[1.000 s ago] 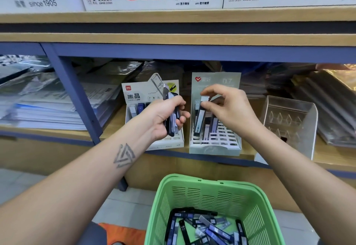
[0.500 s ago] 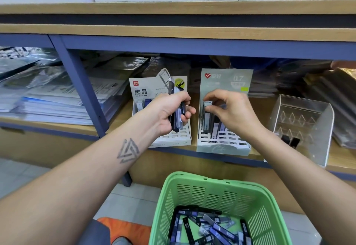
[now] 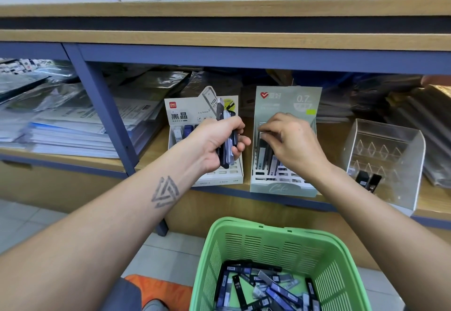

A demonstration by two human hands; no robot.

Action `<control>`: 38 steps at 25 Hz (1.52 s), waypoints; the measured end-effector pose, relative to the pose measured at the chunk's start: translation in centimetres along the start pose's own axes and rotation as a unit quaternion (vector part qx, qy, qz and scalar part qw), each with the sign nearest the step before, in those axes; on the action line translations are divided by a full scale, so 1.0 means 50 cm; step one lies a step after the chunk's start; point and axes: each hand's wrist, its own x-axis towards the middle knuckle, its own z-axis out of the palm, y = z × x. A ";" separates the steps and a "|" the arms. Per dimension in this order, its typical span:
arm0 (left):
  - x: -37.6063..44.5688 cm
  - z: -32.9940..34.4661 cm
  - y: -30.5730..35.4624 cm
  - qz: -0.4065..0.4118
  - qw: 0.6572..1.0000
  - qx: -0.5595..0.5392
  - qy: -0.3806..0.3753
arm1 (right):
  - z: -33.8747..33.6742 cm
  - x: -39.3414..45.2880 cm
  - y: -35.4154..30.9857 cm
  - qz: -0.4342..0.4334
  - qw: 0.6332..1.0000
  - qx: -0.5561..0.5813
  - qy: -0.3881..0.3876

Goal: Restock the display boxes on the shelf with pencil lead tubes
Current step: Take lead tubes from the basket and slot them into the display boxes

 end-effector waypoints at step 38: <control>-0.023 0.046 -0.037 0.041 0.986 0.083 -0.141 | -0.093 -0.006 -0.010 0.325 0.815 0.472 -0.086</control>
